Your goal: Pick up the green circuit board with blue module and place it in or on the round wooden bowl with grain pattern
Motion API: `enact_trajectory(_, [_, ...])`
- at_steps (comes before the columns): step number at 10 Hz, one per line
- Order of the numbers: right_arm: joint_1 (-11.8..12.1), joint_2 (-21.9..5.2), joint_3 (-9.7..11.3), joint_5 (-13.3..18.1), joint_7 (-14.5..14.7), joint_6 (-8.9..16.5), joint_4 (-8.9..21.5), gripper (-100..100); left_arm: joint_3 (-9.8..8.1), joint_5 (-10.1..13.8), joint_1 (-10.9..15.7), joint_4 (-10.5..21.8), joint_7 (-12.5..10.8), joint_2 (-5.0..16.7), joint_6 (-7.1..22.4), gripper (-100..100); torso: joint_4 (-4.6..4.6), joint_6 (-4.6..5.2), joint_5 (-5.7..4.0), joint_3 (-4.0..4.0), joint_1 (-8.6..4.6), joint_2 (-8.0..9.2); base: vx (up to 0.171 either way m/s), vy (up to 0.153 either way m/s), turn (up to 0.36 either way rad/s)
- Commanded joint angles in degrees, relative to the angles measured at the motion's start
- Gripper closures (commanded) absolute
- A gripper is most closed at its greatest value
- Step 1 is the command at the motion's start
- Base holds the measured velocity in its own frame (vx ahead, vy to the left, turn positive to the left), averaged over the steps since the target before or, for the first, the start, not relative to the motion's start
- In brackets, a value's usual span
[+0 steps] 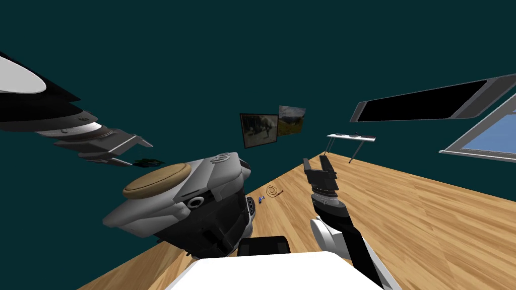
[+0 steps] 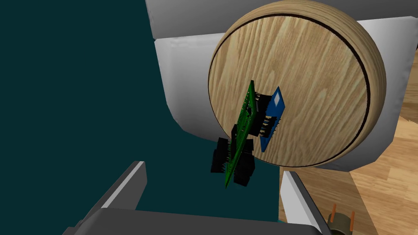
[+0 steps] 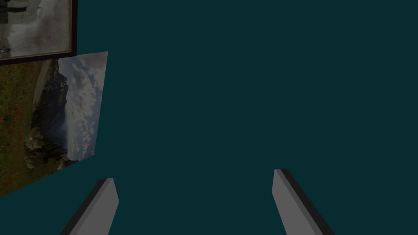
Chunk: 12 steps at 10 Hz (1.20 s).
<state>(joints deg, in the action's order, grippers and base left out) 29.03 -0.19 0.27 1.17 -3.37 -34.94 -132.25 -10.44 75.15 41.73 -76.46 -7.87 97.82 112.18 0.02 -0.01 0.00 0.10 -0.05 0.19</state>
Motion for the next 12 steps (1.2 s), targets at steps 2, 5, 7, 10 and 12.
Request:
enact_trajectory(2, [0.0,0.0,0.0,0.0,0.0,0.0,0.0,0,2.62,4.4,-0.6,-1.9,-3.0,4.0,-2.3,-100,0.00,-0.01,0.00,0.00,-0.02,-0.01,-0.017,0.022,-0.063])
enact_trajectory(5, [0.0,0.0,0.0,0.0,0.0,0.0,0.0,0,4.29,9.6,-1.0,-3.2,-5.0,8.0,-3.7,-100,0.00,0.00,0.00,0.01,0.00,0.02,-0.019,0.025,-0.073])
enact_trajectory(7, [0.0,0.0,0.0,0.0,0.0,0.0,0.0,0,5.97,12.1,-1.4,-4.5,-6.9,10.5,-5.1,-100,-0.01,-0.03,0.00,-0.03,-0.10,-0.06,-0.003,0.004,-0.011])
enact_trajectory(10, [0.0,0.0,0.0,0.0,0.0,0.0,0.0,0,7.64,17.1,-1.9,-5.8,-8.9,14.0,-6.5,-100,0.01,-0.01,0.01,0.01,0.01,0.02,-0.021,0.028,-0.072])
enact_trajectory(12, [0.0,0.0,0.0,0.0,0.0,0.0,0.0,0,7.64,17.1,-1.9,-5.8,-8.9,14.0,-6.5,-100,-0.01,-0.02,0.01,-0.03,-0.08,-0.06,-0.007,0.008,-0.025])
